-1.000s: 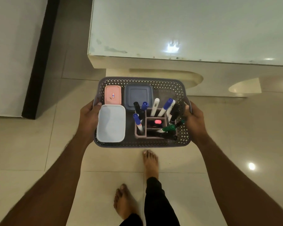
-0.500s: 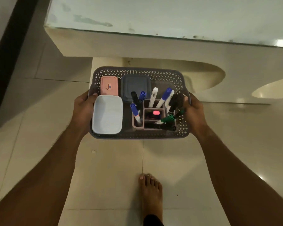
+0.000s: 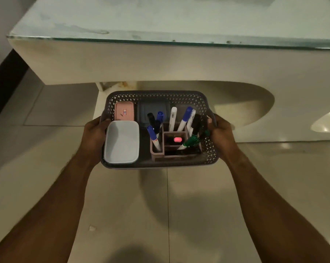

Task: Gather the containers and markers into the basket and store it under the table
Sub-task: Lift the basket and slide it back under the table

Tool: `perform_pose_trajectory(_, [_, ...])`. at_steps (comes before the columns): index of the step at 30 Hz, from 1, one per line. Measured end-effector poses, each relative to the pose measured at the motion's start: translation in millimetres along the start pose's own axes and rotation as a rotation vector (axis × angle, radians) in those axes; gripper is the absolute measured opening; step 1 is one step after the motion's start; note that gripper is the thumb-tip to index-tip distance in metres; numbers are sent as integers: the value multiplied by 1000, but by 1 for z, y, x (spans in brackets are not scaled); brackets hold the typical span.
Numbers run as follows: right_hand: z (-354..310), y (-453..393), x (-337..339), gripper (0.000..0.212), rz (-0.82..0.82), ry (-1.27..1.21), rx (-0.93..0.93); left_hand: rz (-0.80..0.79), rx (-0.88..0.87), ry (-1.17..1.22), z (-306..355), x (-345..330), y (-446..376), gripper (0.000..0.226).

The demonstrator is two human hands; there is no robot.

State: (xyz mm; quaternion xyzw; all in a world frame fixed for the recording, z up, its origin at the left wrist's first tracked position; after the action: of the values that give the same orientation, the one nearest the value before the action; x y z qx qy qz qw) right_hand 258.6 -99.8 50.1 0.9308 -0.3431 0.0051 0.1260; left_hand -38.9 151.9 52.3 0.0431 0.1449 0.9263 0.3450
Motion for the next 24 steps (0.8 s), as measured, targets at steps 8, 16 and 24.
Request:
perform_pose_trajectory(8, [8, -33, 2, 26, 47, 39, -26, 26, -36, -64, 6, -3, -27, 23])
perform_pose_trajectory(16, [5, -49, 2, 25, 61, 117, -40, 103, -47, -105, 6, 2, -38, 18])
perform_pose_trajectory(24, [-15, -32, 5, 41, 163, 400, 71, 375, -292, -628, 38, 2, -9, 41])
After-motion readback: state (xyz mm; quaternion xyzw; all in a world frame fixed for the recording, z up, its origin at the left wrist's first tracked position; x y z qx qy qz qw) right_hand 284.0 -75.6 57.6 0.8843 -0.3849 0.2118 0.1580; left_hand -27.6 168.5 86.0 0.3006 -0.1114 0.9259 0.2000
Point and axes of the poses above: each hand's wrist, its own y-axis away from the middle knuckle, its own x-axis out of the back of the hand, z = x × y, the point moved 10 cm from there along -y, towards the middle knuckle, and after that the axes turned 15 degrees about -z, right-handed, at the moved point
